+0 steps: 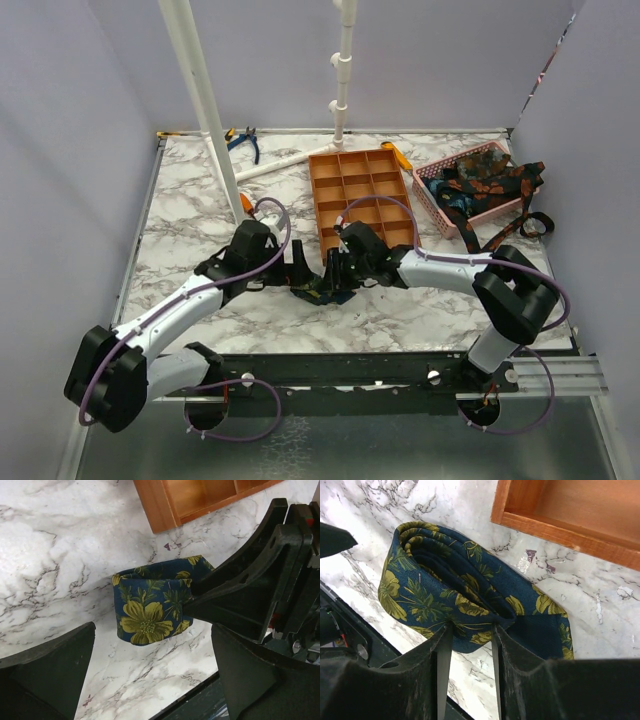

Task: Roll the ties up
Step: Roll the tie at the center of the board.

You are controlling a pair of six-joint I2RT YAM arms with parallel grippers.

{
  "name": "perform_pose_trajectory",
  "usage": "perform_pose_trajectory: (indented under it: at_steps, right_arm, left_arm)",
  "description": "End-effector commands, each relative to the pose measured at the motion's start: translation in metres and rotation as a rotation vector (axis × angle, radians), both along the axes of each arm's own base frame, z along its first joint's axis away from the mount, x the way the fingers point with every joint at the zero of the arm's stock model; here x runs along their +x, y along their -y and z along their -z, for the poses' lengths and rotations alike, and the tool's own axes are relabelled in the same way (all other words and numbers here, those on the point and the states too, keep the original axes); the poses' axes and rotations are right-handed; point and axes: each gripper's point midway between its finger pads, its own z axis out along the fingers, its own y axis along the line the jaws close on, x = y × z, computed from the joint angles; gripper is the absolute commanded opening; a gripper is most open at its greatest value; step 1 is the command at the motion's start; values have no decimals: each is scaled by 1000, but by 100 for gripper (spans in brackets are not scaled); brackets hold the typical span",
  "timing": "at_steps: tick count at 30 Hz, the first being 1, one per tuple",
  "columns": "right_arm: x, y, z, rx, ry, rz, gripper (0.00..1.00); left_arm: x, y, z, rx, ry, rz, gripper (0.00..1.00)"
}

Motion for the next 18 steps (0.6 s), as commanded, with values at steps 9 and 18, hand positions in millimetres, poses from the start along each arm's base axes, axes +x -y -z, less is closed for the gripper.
perform_pose_trajectory:
  at_steps: [9, 18]
  right_arm:
    - [-9, 18, 21, -8, 11, -69, 36]
    - [-17, 22, 26, 42, 25, -96, 35]
  left_arm:
    - [12, 21, 11, -178, -145, 131, 97]
    - [3, 35, 29, -264, -267, 178, 88]
